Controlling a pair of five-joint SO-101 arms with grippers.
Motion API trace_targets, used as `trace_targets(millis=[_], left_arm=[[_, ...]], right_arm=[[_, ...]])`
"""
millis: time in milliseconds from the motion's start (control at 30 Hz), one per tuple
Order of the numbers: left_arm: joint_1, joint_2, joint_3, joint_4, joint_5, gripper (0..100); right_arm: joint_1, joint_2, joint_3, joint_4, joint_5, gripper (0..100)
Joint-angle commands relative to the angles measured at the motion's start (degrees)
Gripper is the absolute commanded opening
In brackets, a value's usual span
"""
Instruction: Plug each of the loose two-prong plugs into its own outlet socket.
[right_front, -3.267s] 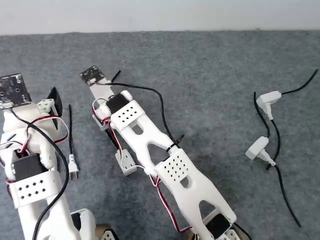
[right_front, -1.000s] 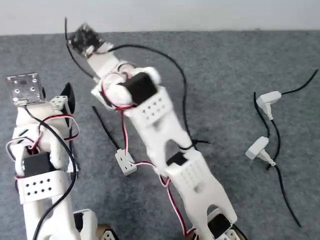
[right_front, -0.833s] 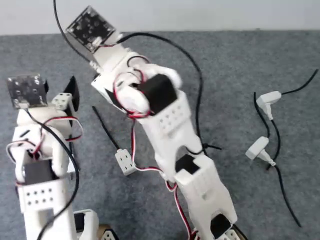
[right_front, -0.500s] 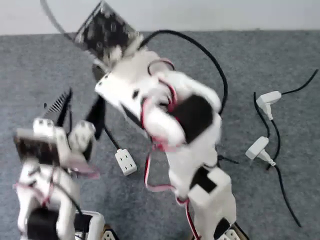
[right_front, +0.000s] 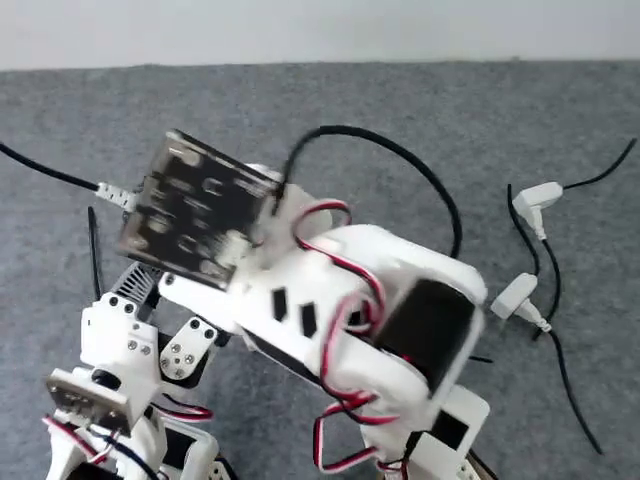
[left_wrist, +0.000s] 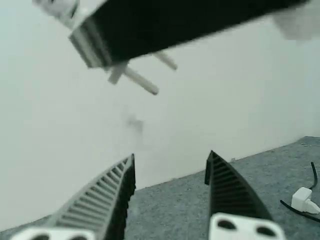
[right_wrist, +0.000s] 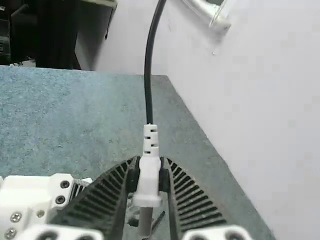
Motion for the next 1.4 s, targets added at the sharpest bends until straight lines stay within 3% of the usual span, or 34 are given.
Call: trace_targets(millis=[0,200,533,667,900,1367], left_arm=[[0.09,-1.14,-1.71,0.35,-1.76,23],[0.09,-1.14,-5.93,1.49,-1.85,23],[-1.93,-1.14,-13.05,-0.09,-1.58,23],[-1.67,-1.14,-14.46,0.62,-1.23,23],[4.92,-1.05,-13.14,1.49,-1.23,23],[4.92,-1.23,-11.91,3.08,-0.88,23]], right_arm=[[-0.4,-3.74,0.44,2.24,-0.7,1.0],[-0.4,-8.4,1.14,2.51,-0.79,1.0],[-0.75,-18.59,20.84,2.07,-0.97,1.0],[-0.75,-20.35,21.89,2.07,-0.97,1.0],[-0.75,-20.18,21.89,1.27,-1.23,1.0],[-0.66,-17.98,24.7,-2.07,-1.23,1.0]])
